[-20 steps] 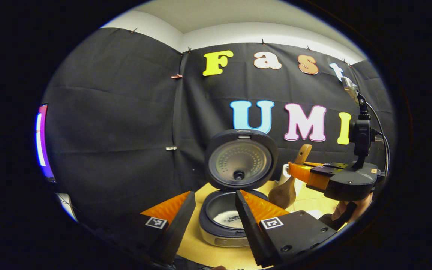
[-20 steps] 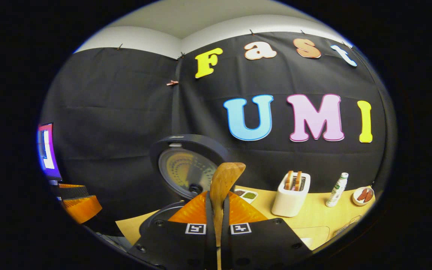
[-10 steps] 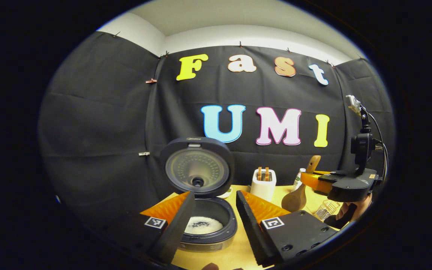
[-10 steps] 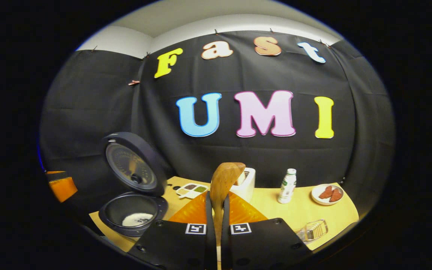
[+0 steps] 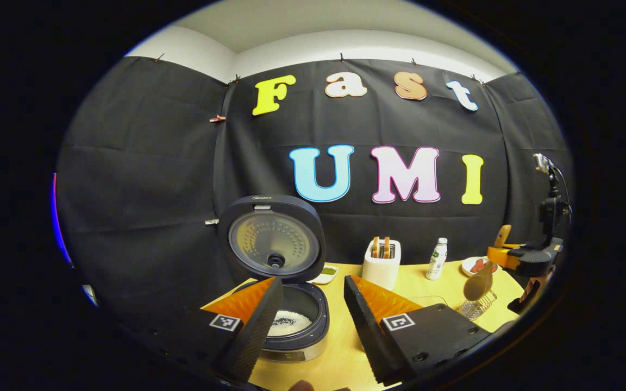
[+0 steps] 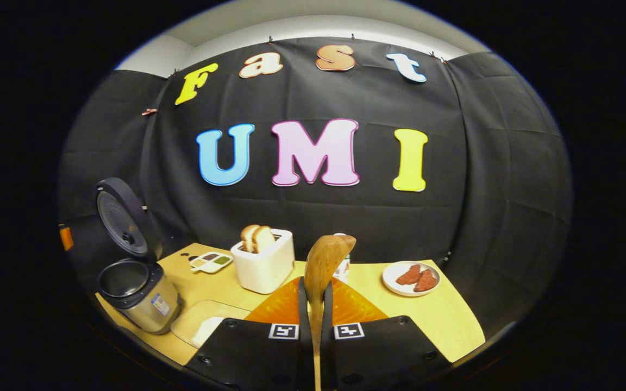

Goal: Close the left gripper, press the button to open the rice cooker; take a wooden spoon from the chopstick holder with the right hand, scoop a spoonful of rice and pour it into the rice cooker, then put the wooden spoon back into the chopstick holder.

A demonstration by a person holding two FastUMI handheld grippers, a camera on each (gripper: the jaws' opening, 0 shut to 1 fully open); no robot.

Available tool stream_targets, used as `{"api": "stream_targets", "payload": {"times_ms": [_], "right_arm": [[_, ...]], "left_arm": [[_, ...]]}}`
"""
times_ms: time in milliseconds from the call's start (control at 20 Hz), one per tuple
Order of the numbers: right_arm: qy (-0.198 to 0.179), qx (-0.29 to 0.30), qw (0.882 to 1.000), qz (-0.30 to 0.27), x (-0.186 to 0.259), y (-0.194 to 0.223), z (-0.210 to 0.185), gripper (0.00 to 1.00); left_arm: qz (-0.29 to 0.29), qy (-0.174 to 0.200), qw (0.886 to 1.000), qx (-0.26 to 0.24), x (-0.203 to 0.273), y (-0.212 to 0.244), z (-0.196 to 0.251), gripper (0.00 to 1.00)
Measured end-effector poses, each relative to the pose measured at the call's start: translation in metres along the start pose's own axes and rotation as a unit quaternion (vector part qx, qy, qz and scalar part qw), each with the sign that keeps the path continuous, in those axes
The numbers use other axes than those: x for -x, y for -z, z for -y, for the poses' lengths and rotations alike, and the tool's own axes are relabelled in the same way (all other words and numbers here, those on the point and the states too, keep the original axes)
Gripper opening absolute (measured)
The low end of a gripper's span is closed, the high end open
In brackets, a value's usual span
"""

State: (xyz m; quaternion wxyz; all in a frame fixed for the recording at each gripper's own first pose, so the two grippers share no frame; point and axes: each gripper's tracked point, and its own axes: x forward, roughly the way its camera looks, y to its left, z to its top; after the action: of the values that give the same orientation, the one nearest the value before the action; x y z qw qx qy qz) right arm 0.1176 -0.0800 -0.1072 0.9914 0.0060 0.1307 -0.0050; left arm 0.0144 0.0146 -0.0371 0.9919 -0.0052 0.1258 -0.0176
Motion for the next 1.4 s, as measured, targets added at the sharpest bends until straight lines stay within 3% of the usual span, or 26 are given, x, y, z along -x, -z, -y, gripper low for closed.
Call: {"api": "stream_targets", "payload": {"times_ms": [250, 600, 800, 900, 1350, 1400], "right_arm": [[0.029, 0.006, 0.999, -0.027, -0.011, 0.03, 0.045, 0.09], [0.039, 0.029, 0.997, -0.058, -0.02, 0.054, 0.061, 0.11], [0.044, 0.018, 0.993, -0.108, -0.017, 0.086, 0.062, 0.23], [0.059, 0.021, 0.99, -0.128, -0.014, 0.098, 0.07, 0.25], [0.103, 0.009, 0.987, -0.125, 0.004, 0.088, 0.091, 0.39], [0.108, 0.013, 0.986, -0.125, 0.005, 0.085, 0.094, 0.45]], "left_arm": [[0.003, -0.015, 1.0, -0.014, 0.004, -0.005, 0.013, 0.8], [-0.009, -0.019, 1.0, 0.001, 0.01, 0.0, 0.023, 0.79], [-0.006, -0.019, 1.0, -0.003, 0.007, -0.003, 0.021, 0.79], [-0.005, -0.017, 1.0, -0.006, 0.006, -0.004, 0.021, 0.79], [-0.003, -0.009, 1.0, 0.006, 0.003, -0.009, 0.017, 0.8], [-0.002, -0.008, 1.0, 0.007, 0.002, -0.01, 0.015, 0.8]]}}
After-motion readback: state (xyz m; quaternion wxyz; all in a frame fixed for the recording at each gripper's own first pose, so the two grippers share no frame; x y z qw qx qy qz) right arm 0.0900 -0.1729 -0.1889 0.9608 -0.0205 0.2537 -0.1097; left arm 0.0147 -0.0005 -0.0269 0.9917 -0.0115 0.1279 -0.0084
